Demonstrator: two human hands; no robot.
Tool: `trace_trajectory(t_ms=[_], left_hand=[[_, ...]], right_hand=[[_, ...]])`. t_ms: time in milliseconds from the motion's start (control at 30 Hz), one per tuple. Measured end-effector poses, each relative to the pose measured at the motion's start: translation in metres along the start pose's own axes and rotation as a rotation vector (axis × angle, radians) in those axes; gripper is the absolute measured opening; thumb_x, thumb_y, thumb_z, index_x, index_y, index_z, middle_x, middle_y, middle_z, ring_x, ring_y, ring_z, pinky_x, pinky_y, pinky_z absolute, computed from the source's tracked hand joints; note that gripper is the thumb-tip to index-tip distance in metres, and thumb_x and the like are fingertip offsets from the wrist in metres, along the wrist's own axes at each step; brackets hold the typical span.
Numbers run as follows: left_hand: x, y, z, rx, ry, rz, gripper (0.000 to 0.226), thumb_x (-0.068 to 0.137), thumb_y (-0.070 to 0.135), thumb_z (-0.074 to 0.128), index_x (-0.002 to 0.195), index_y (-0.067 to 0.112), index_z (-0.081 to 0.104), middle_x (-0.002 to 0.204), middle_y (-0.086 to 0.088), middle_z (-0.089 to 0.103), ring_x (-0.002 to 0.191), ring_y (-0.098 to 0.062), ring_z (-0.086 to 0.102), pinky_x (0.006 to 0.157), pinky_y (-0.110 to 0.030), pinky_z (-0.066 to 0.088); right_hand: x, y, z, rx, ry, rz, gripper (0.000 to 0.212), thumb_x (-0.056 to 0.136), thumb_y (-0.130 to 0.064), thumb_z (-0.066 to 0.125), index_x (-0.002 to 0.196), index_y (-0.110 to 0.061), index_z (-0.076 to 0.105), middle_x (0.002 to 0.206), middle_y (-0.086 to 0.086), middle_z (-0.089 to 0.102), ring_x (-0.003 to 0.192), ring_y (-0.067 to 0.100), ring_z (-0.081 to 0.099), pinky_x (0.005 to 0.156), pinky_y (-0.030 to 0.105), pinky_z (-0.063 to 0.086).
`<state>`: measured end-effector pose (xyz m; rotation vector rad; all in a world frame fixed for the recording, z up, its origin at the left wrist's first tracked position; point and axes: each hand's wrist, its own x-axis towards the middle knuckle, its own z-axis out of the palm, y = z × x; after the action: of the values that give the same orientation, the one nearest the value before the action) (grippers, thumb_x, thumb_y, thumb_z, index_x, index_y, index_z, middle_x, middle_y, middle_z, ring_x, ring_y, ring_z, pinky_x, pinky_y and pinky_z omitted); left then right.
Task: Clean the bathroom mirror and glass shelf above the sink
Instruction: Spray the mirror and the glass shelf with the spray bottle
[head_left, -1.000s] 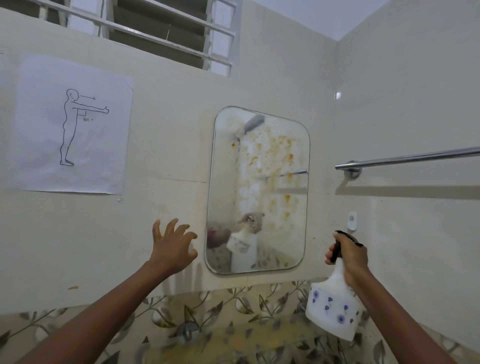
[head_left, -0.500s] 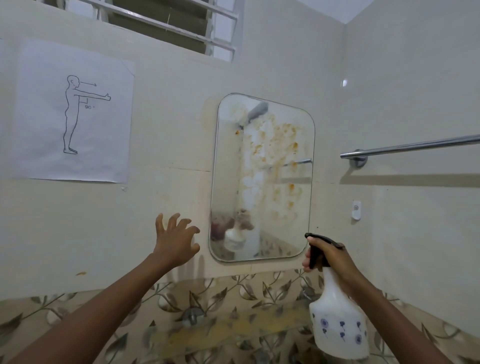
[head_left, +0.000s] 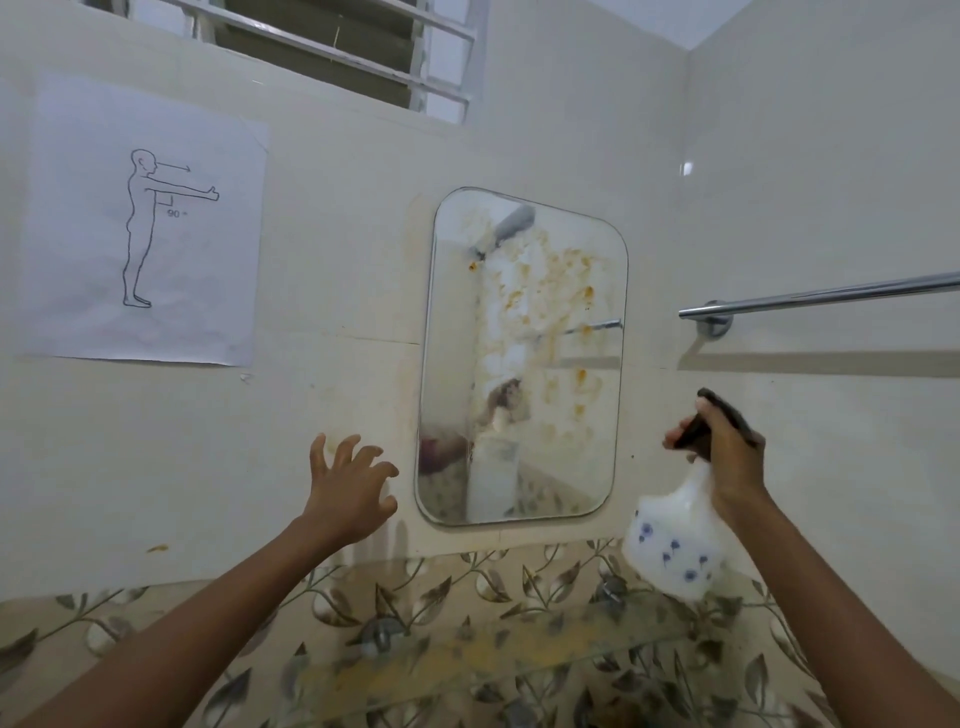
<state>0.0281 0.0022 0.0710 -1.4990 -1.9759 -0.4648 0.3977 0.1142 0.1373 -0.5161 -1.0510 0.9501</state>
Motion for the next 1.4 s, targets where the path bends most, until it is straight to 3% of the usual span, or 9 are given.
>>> trace_trajectory(t_ms=[67, 133, 233, 433, 600, 767, 933, 1233, 1400], left_hand=[[-0.003, 0.0, 0.004, -0.002, -0.009, -0.001, 0.04, 0.087, 0.043, 0.047, 0.125, 0.035, 0.049, 0.149, 0.004, 0.034, 0.144, -0.02, 0.011, 0.112, -0.055, -0.009], [-0.007, -0.001, 0.007, 0.003, -0.019, 0.0, 0.04, 0.086, 0.043, 0.047, 0.125, 0.035, 0.049, 0.149, 0.004, 0.035, 0.144, -0.02, 0.011, 0.112, -0.055, -0.009], [-0.009, -0.005, 0.008, 0.009, -0.019, 0.0, 0.04, 0.086, 0.043, 0.047, 0.125, 0.035, 0.049, 0.149, 0.004, 0.035, 0.144, -0.02, 0.013, 0.112, -0.056, -0.008], [-0.018, -0.01, 0.005, -0.098, 0.026, -0.028, 0.033, 0.087, 0.037, 0.05, 0.119, 0.032, 0.054, 0.138, 0.007, 0.049, 0.138, -0.018, 0.026, 0.113, -0.051, -0.003], [-0.044, -0.014, 0.011, -0.302, 0.043, -0.045, 0.028, 0.088, 0.026, 0.051, 0.115, 0.024, 0.06, 0.124, 0.002, 0.062, 0.123, -0.019, 0.046, 0.106, -0.041, 0.023], [-0.085, -0.028, 0.034, -0.449, -0.049, -0.126, 0.027, 0.088, 0.022, 0.053, 0.113, 0.018, 0.062, 0.12, -0.001, 0.065, 0.115, -0.022, 0.053, 0.096, -0.039, 0.04], [-0.12, -0.044, 0.059, -0.552, -0.118, -0.244, 0.027, 0.085, 0.014, 0.056, 0.11, 0.012, 0.065, 0.114, -0.005, 0.068, 0.107, -0.021, 0.06, 0.091, -0.035, 0.048], [-0.133, -0.048, 0.077, -0.587, -0.155, -0.305, 0.023, 0.085, 0.012, 0.058, 0.106, 0.012, 0.067, 0.112, -0.006, 0.069, 0.106, -0.023, 0.06, 0.093, -0.038, 0.048], [-0.129, -0.039, 0.087, -0.618, -0.156, -0.293, 0.022, 0.083, 0.01, 0.059, 0.104, 0.01, 0.067, 0.112, -0.006, 0.069, 0.106, -0.022, 0.061, 0.093, -0.035, 0.047]], right_hand=[[0.008, -0.016, 0.01, 0.02, 0.078, -0.06, 0.024, 0.086, -0.022, 0.062, 0.068, -0.006, 0.059, 0.054, 0.006, 0.058, 0.044, 0.018, 0.058, 0.052, 0.029, 0.056], [0.008, -0.024, 0.016, 0.01, 0.065, -0.059, 0.024, 0.085, -0.024, 0.063, 0.067, -0.007, 0.059, 0.054, 0.006, 0.058, 0.043, 0.017, 0.057, 0.048, 0.025, 0.052], [-0.007, -0.025, 0.023, -0.085, -0.204, -0.012, 0.023, 0.086, -0.025, 0.059, 0.068, -0.011, 0.062, 0.051, 0.001, 0.066, 0.05, 0.016, 0.064, 0.046, 0.017, 0.046], [-0.074, 0.019, 0.041, -0.327, -0.723, 0.166, 0.024, 0.087, -0.026, 0.058, 0.078, -0.008, 0.069, 0.072, 0.017, 0.069, 0.067, 0.028, 0.068, 0.059, 0.03, 0.048], [-0.128, 0.075, 0.054, -0.415, -0.835, 0.42, 0.03, 0.089, -0.027, 0.056, 0.077, -0.003, 0.068, 0.071, 0.019, 0.066, 0.06, 0.025, 0.065, 0.044, 0.024, 0.041], [-0.171, 0.113, 0.069, -0.393, -0.987, 0.552, 0.023, 0.089, -0.023, 0.057, 0.083, -0.004, 0.068, 0.067, 0.013, 0.067, 0.056, 0.021, 0.065, 0.043, 0.021, 0.044], [-0.187, 0.134, 0.086, -0.304, -0.934, 0.641, 0.022, 0.089, -0.012, 0.058, 0.105, 0.001, 0.065, 0.069, 0.017, 0.062, 0.055, 0.028, 0.06, 0.05, 0.032, 0.053], [-0.164, 0.146, 0.047, -0.419, -0.787, 0.651, 0.019, 0.087, -0.014, 0.06, 0.103, -0.005, 0.065, 0.07, 0.017, 0.064, 0.054, 0.027, 0.062, 0.049, 0.032, 0.052], [-0.145, 0.154, 0.009, -0.541, -0.6, 0.572, 0.012, 0.086, -0.014, 0.062, 0.087, -0.005, 0.07, 0.057, 0.015, 0.063, 0.046, 0.025, 0.058, 0.042, 0.026, 0.05]])
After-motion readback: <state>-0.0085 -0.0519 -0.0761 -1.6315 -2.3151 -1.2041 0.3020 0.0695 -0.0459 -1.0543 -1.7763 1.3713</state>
